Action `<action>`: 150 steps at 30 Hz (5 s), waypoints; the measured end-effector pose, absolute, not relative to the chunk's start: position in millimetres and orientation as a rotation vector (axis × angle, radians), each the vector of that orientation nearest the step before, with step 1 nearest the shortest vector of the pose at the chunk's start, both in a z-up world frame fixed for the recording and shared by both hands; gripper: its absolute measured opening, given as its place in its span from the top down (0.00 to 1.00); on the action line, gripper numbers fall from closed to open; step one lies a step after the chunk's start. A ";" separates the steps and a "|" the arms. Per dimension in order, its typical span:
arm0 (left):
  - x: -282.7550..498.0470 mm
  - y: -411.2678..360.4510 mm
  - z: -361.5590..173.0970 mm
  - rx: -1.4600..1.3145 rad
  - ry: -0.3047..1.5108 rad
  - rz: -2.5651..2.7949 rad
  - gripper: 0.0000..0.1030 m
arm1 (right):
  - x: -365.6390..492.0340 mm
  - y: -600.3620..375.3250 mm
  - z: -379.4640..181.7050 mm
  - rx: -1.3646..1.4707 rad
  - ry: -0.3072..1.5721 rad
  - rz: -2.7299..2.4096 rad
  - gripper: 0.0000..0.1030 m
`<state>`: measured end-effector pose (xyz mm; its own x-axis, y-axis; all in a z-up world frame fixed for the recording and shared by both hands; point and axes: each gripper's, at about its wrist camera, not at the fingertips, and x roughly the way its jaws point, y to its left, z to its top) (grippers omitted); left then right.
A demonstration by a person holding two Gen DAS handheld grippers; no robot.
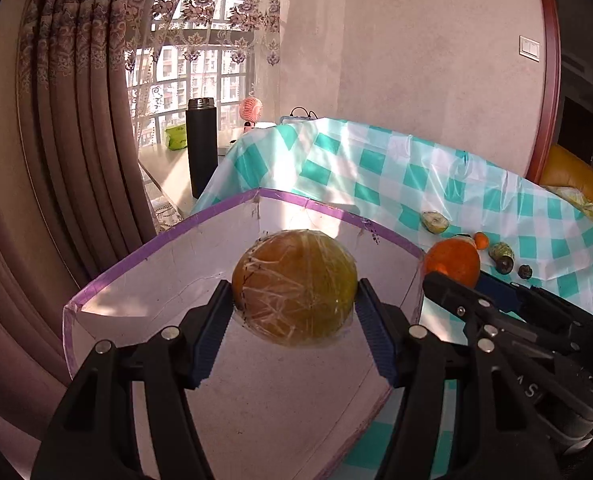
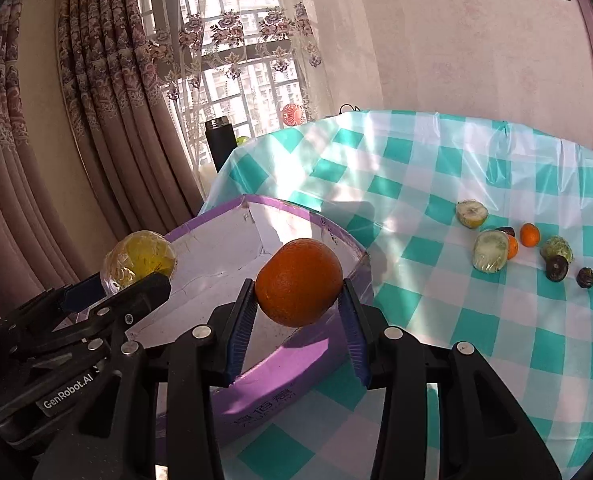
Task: Organize fruits
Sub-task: 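Carry the wrapped yellow fruit and the orange over the white box with both tools, then open the left tool over the box while the right tool releases the orange, then move both open tools back toward the fruits on the table, then grasp the dark brown round fruit with the right tool while the left grasps the wrapped green half, then carry the wrapped green half and the dark brown fruit over the white box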
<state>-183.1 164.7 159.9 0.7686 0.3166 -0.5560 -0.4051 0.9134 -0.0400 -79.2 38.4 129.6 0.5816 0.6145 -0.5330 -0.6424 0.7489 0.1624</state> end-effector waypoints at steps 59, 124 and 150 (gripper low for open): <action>-208.6 167.8 179.2 0.001 0.434 0.445 0.02 | -69.8 1.8 135.9 -0.074 0.335 0.529 0.16; 186.2 -11.4 12.2 -0.188 0.848 0.060 0.46 | 184.8 -270.6 16.7 0.374 0.784 0.032 0.62; 64.2 14.0 15.3 -0.353 0.763 0.021 0.46 | 96.7 -214.5 13.7 0.334 0.748 0.168 0.62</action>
<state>64.2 14.0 15.3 0.7254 -0.1082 -0.6797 -0.1454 0.9412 -0.3050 96.7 -214.5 13.7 0.7228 0.2667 -0.6375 -0.0312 0.9342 0.3555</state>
